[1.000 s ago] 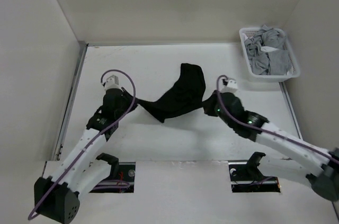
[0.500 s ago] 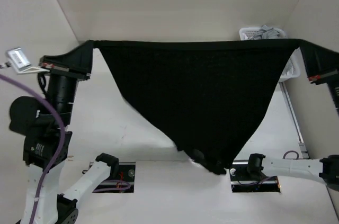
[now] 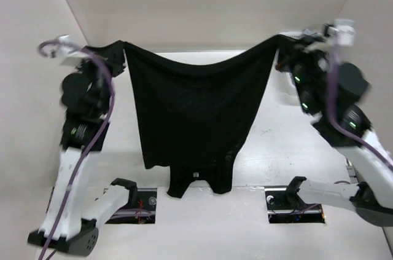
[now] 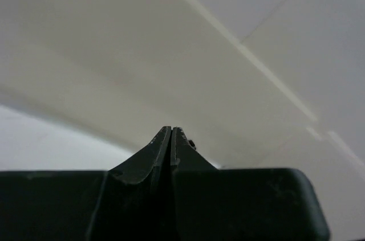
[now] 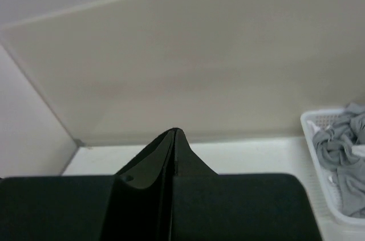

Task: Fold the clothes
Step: Flatten the tank top out

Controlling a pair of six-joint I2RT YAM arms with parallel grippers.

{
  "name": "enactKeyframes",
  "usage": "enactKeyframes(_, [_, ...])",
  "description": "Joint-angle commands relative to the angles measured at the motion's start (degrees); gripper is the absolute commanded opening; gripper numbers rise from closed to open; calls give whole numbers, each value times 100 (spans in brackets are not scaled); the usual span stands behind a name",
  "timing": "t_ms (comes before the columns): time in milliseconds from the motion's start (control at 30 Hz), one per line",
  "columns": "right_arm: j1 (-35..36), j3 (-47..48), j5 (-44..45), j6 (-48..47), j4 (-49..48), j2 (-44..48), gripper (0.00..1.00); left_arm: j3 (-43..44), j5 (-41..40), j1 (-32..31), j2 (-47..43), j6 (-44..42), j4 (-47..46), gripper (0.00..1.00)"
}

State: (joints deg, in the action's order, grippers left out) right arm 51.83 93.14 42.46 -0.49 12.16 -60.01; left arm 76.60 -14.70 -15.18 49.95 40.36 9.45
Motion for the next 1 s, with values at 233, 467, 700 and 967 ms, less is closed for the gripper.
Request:
enactKeyframes(233, [-3051, 2825, -3296, 1939, 802, -3382, 0, 1942, 853, 1267, 3342, 543, -393, 1])
enactKeyframes(467, [-3377, 6515, -3604, 2044, 2115, -4767, 1, 3809, 1092, 1557, 3855, 447, -110, 1])
enactKeyframes(700, [-3360, 4234, -3639, 2132, 1615, -3327, 1, 3197, 1075, 1611, 3198, 359, -277, 1])
enactKeyframes(967, [-2772, -914, -3280, 2562, 411, -480, 1, -561, 425, 908, 1063, 245, -945, 1])
